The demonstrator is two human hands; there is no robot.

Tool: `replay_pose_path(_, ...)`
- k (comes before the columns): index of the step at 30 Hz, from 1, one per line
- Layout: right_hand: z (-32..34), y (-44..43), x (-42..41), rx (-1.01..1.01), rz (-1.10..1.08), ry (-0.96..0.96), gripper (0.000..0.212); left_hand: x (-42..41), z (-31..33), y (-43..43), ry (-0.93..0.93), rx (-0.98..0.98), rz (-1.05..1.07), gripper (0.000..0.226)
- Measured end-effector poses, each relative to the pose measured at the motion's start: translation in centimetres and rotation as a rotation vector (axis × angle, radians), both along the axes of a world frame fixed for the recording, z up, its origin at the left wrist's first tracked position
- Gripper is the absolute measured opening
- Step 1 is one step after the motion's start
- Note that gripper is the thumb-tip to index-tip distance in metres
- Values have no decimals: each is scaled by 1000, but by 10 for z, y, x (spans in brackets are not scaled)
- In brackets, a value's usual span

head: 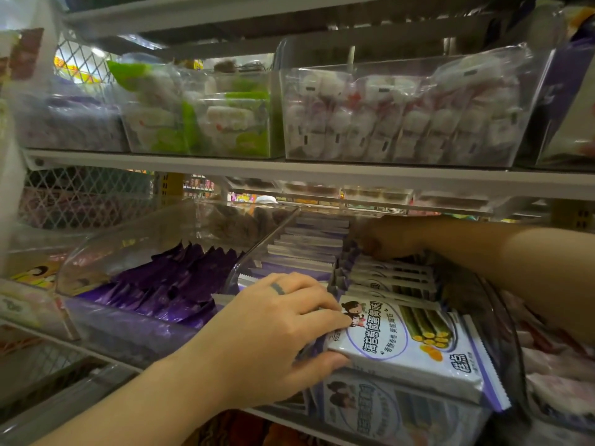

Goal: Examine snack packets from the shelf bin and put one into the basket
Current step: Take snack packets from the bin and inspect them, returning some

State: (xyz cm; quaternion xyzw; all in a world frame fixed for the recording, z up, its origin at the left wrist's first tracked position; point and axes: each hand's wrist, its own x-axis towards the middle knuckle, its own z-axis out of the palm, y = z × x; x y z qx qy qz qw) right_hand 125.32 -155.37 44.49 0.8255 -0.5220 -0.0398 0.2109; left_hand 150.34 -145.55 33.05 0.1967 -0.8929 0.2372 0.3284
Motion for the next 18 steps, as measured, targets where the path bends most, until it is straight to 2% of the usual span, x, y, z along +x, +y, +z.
replay_pose_path(6,-3,-10,11,53,-126,75,51,0,0,2,-11,-4,22,38)
replay_pose_path(10,0,-19,16,78,-176,158,48,0,1,4,-21,-5,32,39)
replay_pose_path(14,-3,-17,10,13,-171,107,46,2,1,5,-31,-9,37,38)
replay_pose_path(18,-6,-10,10,-48,-216,222,42,3,1,7,-40,-17,43,38)
